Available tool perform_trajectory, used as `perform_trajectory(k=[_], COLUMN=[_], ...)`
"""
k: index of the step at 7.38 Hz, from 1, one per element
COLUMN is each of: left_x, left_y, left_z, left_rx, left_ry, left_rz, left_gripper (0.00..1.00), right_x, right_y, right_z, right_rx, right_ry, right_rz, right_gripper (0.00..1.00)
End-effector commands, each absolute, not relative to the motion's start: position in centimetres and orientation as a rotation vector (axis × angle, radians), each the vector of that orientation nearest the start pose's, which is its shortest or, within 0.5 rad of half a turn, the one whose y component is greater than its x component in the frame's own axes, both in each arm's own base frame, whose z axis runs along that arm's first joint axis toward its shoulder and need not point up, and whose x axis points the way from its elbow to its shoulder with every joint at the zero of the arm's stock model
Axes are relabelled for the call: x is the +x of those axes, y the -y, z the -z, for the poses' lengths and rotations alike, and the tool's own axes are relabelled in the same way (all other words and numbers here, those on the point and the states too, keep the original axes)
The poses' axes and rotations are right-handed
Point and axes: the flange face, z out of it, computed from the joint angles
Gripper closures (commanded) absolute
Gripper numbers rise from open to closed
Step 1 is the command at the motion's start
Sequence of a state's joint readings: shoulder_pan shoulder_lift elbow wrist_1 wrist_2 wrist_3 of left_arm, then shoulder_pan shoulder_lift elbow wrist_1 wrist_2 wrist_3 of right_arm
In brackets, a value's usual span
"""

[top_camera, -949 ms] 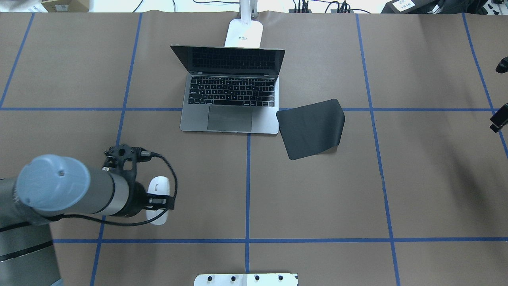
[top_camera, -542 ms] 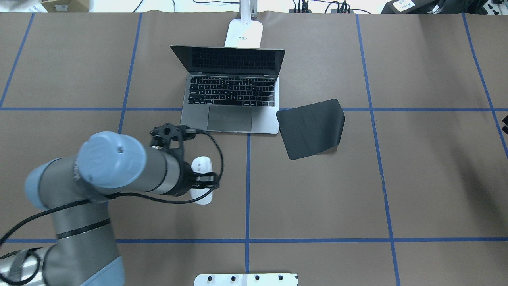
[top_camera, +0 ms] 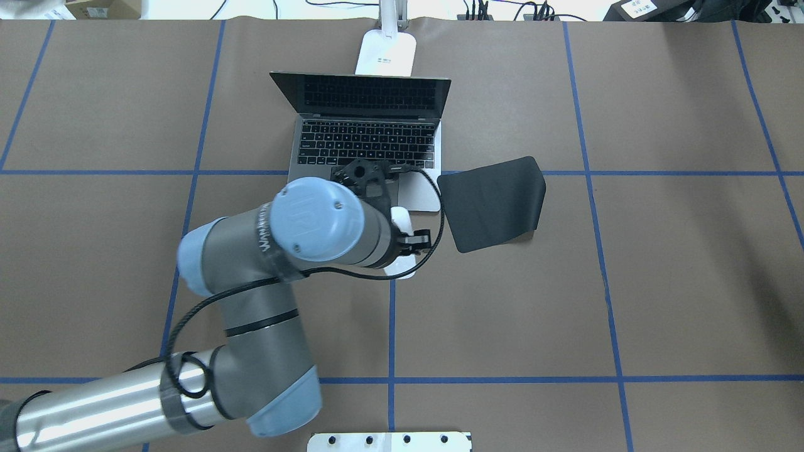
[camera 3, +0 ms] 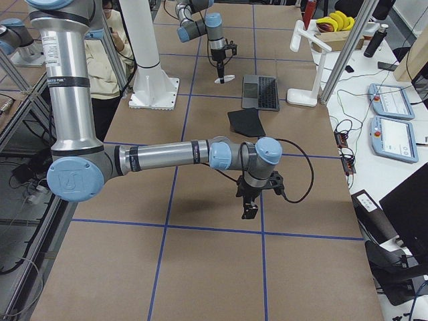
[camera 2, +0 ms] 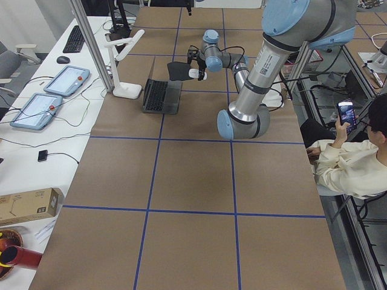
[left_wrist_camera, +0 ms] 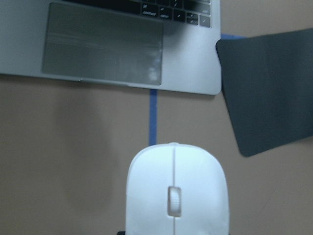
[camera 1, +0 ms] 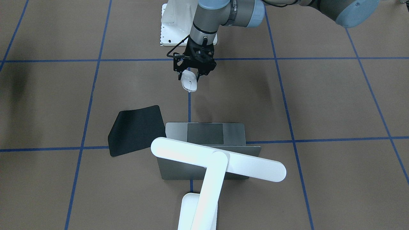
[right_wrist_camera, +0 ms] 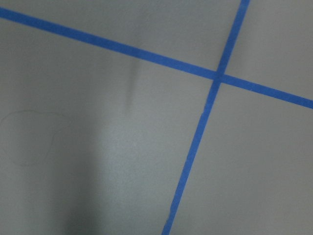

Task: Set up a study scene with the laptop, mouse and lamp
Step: 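Carry the white mouse with the left gripper onto the mouse pad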

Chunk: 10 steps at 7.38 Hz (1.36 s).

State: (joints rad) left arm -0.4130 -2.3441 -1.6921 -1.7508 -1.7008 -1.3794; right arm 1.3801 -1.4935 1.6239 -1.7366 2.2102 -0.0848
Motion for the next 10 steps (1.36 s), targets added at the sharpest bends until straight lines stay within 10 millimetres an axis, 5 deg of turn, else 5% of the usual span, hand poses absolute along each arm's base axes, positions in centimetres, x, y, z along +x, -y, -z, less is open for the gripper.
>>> perform_trajectory(k=[1,2,5,8,10], left_x=[61.6,63.8,69.8,74.8,75.7], left_y=[40.8,42.0,43.7,42.1,40.7], left_z=[-6.9,-5.0,-3.9,-5.8,-6.1], left_rx=[0.24,0.268,0.351,0.419,0.444], left_ry=[-1.05,-1.032,-1.003,-0.953,-0.96], left_rz=[0.222,0.262,0.346,0.385,0.393], left_gripper=[1.0,1.0,1.0,1.0,0.09], right_x=[-2.4,-2.4,-2.4,-2.1,-1.9], right_y=[52.6,52.7,52.7,51.2,50.9], right_z=[-62.4,-63.8,-64.2,-65.9,-66.6], right_rx=[-0.058,-0.046,-0.023,0.003,-0.011], right_ry=[0.623,0.632,0.629,0.629,0.631], right_rz=[0.232,0.233,0.242,0.251,0.244], right_gripper=[0.0,0.0,0.0,0.0,0.0])
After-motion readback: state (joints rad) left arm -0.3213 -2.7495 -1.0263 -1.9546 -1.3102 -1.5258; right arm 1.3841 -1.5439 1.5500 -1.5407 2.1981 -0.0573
